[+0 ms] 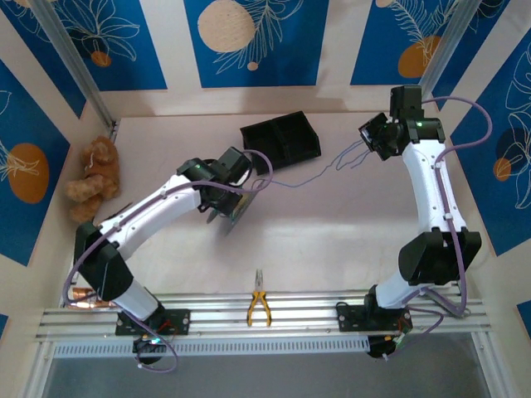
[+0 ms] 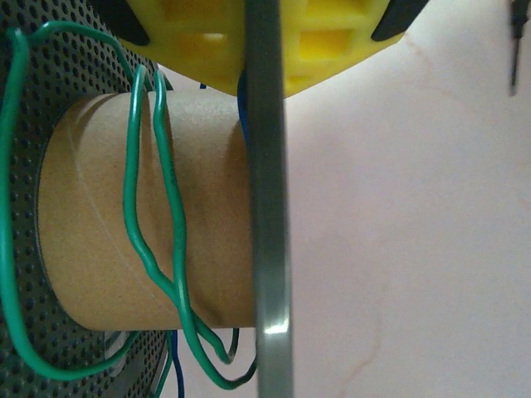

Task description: Wrap the cables

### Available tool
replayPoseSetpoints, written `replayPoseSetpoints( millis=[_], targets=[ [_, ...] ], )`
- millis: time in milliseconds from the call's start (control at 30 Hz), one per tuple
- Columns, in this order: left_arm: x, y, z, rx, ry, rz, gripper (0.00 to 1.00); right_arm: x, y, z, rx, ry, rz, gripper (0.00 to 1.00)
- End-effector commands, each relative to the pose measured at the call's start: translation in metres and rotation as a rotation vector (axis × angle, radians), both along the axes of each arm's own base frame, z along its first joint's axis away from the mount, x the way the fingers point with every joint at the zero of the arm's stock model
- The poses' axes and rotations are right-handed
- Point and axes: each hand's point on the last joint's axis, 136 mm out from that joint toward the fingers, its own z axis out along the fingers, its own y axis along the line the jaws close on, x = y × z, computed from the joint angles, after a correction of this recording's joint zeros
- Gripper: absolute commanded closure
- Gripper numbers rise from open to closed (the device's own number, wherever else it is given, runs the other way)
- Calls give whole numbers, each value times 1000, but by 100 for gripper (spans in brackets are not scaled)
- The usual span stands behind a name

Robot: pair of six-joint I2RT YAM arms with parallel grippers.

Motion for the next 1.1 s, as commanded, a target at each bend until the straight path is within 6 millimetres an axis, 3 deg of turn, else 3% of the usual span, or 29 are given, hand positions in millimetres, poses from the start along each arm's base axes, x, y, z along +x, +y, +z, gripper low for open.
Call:
replayPoseSetpoints(
  millis=[0, 467, 733, 1067],
  targets=[
    [7, 28, 18, 151, -65, 71, 100, 0, 10, 41, 79, -122, 15, 100],
    [40, 49, 37, 301, -126, 153, 100, -33, 55, 110, 301, -300, 141, 100],
    [57, 54, 43, 283, -130, 199, 100, -57, 85, 132, 377, -347, 224, 100],
    [84, 75, 61, 201, -157, 339, 100, -94, 135, 156, 442, -383, 383, 100]
  ],
)
